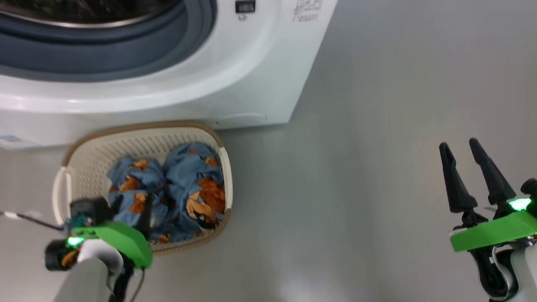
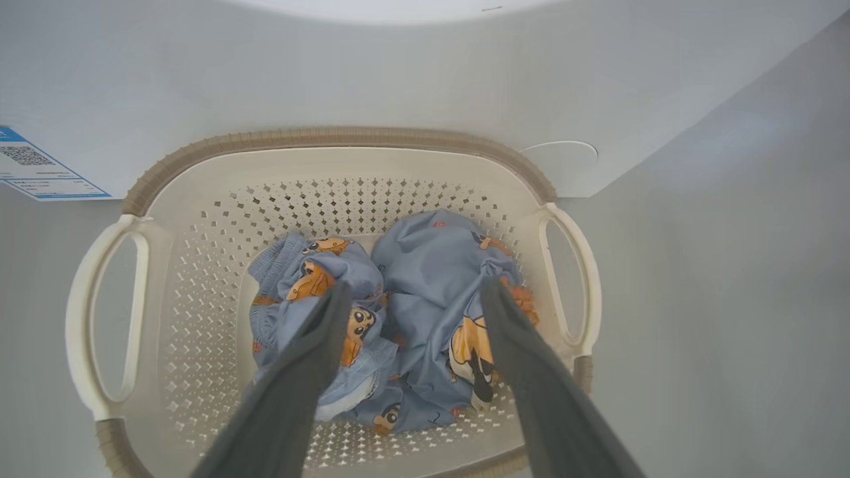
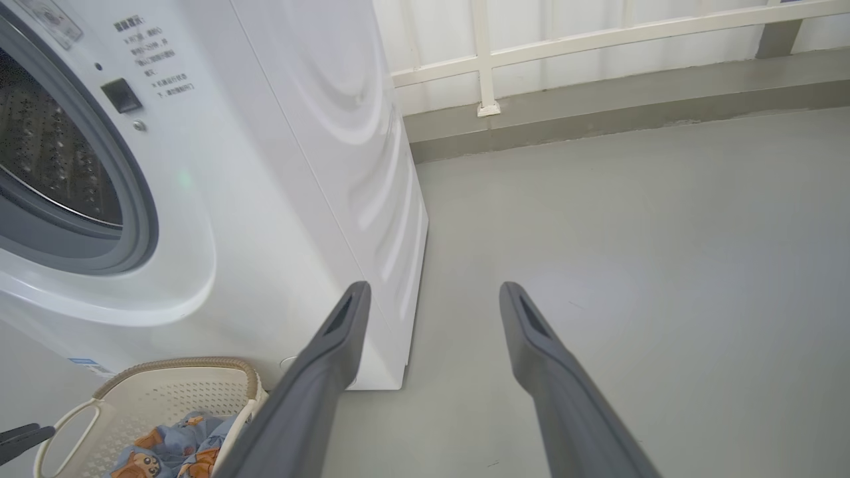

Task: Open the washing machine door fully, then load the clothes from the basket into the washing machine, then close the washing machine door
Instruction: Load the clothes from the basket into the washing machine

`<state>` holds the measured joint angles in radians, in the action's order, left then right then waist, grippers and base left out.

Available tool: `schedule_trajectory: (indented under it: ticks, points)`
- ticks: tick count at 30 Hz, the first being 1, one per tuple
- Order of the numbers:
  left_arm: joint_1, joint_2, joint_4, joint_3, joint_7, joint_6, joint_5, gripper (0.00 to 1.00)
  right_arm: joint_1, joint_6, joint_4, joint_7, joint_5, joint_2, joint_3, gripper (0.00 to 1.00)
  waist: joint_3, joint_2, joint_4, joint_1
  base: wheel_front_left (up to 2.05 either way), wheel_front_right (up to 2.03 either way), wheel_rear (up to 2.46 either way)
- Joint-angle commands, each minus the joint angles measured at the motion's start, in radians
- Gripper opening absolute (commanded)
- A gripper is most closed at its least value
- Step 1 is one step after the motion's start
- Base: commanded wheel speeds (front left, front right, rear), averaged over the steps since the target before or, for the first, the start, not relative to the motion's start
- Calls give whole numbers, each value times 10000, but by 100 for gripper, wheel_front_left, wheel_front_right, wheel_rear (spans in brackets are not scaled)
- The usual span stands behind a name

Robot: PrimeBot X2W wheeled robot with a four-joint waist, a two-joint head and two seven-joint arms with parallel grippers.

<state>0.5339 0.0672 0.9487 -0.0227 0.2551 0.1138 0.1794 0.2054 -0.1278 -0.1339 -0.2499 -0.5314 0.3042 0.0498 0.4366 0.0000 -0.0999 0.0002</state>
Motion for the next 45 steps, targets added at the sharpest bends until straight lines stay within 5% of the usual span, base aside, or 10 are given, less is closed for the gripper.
schedule_trajectory:
  ticks: [1,16,45]
  points:
    - [239,392,113,305,67,-120,-124,100,42,-29,266,-118,-55,118,154,100,915,0,-225,-2,0,0,0]
    - [2418,1081,3122,340,-28,-943,-176,100,910,-29,506,-118,-68,166,423,100,2188,0,-391,-2,0,0,0]
    - [3868,1698,3413,285,-941,-1677,273,100,1598,-29,1265,-118,-24,109,537,100,3981,0,-629,-2,0,0,0]
